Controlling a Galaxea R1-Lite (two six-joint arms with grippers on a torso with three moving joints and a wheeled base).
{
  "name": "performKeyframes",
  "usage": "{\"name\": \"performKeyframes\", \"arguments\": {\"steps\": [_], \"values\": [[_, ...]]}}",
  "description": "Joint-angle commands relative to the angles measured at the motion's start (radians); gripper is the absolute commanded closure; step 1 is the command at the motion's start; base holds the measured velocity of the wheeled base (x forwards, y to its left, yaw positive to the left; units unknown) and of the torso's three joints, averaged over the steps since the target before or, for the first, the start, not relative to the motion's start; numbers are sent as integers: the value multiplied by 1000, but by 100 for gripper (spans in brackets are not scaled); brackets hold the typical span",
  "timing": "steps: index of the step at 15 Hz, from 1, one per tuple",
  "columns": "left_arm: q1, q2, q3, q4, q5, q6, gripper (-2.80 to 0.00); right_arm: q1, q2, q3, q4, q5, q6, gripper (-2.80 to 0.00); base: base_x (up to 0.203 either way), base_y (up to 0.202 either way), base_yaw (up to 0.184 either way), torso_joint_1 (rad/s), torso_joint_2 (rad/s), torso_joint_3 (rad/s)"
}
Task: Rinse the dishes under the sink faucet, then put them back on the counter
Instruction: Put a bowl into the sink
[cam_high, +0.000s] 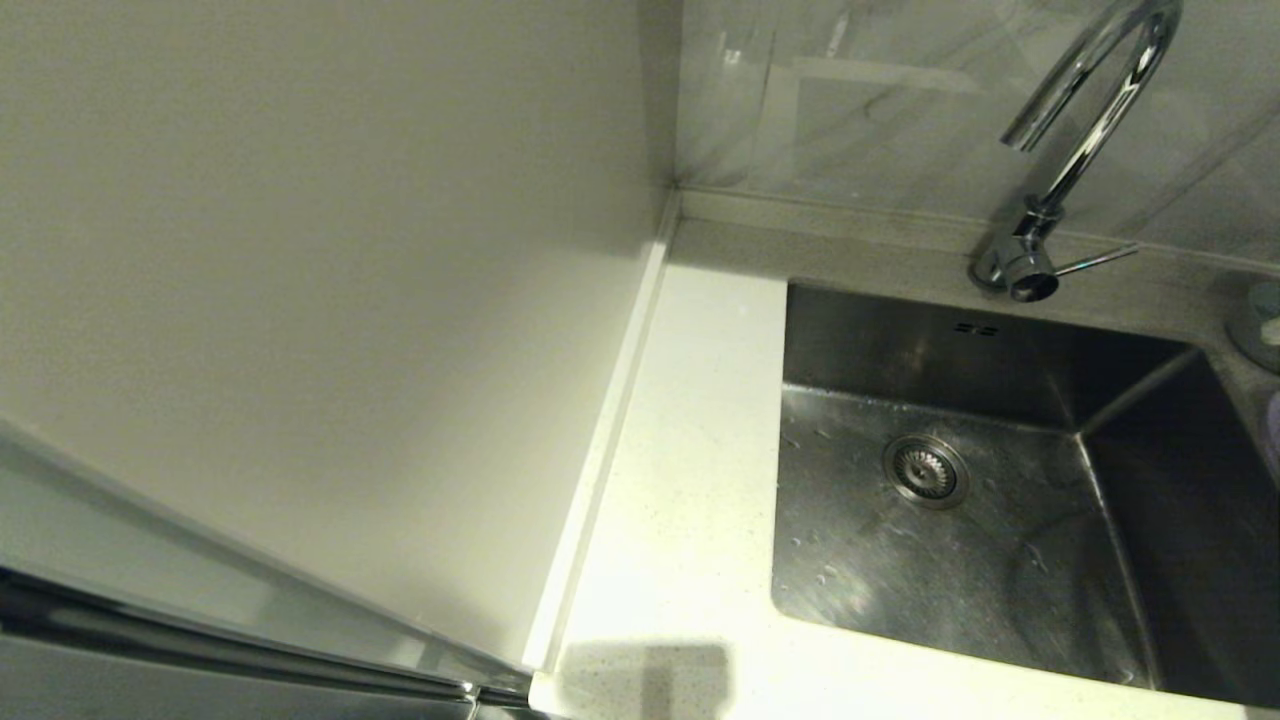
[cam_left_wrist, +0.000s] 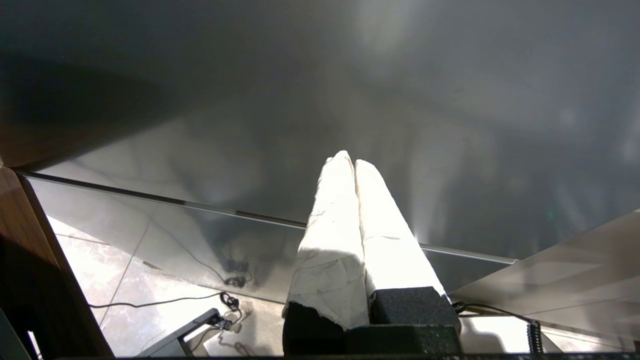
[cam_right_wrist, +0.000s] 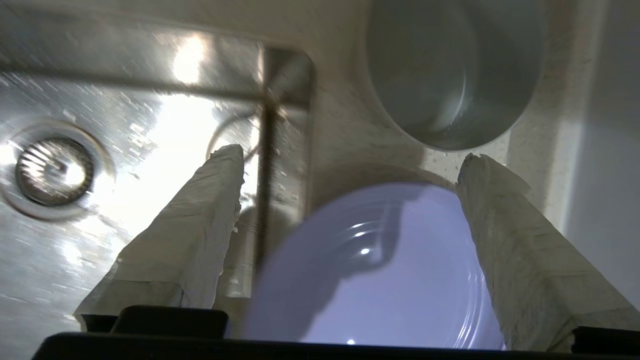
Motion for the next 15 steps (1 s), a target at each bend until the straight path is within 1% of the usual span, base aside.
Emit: {"name": "performKeyframes", "arguments": {"steps": [1, 4, 6, 9, 13, 15], "values": [[0, 0, 3, -1, 2, -1, 0, -39, 92, 0, -43, 30, -66, -280, 0, 0, 0, 0, 0, 0], [2, 0, 3, -1, 0, -1, 0, -48, 152, -1, -143, 38, -130, -280, 0, 0, 0, 0, 0, 0], [0, 0, 3, 0, 0, -1, 0, -46, 166, -2, -179, 69, -133, -280, 0, 0, 0, 0, 0, 0], [0, 0, 3, 0, 0, -1, 0, -45, 159, -2, -191, 107, -135, -280, 0, 0, 0, 0, 0, 0], [0, 0, 3, -1, 0, -1, 0, -17, 166, -17, -265, 118, -142, -280, 0, 0, 0, 0, 0, 0], [0, 0, 3, 0, 0, -1, 0, -17, 168, -16, -263, 118, -142, -280, 0, 0, 0, 0, 0, 0]]}}
